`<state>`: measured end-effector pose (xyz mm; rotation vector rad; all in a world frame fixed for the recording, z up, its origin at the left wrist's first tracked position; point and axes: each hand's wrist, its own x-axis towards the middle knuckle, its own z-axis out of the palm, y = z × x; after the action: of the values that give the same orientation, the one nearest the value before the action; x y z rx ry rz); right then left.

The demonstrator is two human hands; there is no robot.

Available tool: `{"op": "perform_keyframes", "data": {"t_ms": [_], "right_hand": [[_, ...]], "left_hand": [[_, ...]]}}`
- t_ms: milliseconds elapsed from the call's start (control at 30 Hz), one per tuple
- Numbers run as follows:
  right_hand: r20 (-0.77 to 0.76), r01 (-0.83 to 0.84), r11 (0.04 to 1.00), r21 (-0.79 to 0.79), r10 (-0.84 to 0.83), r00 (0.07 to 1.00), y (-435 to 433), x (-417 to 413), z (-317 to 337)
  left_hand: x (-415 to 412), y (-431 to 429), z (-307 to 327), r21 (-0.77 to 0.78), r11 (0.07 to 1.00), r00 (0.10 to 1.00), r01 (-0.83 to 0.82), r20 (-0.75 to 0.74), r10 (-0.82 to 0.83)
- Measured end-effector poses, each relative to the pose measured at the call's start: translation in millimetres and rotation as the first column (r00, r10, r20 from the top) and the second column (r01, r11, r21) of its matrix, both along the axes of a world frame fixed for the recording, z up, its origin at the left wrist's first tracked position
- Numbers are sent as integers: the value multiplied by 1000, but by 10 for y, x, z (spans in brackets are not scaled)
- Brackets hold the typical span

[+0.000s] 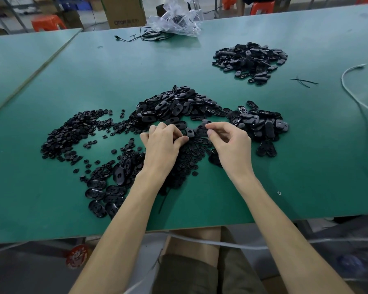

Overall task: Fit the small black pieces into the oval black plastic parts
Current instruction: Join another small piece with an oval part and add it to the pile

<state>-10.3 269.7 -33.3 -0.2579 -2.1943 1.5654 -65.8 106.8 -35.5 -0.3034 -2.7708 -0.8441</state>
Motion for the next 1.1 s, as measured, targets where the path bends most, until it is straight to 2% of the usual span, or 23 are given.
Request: {"op": "perform_keyframes", "data": {"t_ms": [200,367,433,633,733,900,1100], "right_hand": [[9,14,999,-34,-13,1000,14,25,16],[18,1,999,-41,0,1000,16,29,23],[16,1,999,-45,0,1000,14,33,24],[6,0,997,-73,0,1000,26,25,15],[-16,3,995,-104,-4,1000,18,24,5],[-42,-2,991,-132,-4,999,11,20,-9],[-61,-26,983,-180,16,998,14,21,-7]], "left_hand": [[31,8,24,95,995,999,10,-35,-6],[57,14,60,362,932,997,18,59,-43],[79,23,84,433,901,996,39,52,-68],[96,49,113,467,867,984,175,-60,-166],[114,59,132,524,828,979,198,-58,-197],[146,80,176,531,817,973,226,-93,-210],[157,66,201,623,749,968,228,-61,-244]]}}
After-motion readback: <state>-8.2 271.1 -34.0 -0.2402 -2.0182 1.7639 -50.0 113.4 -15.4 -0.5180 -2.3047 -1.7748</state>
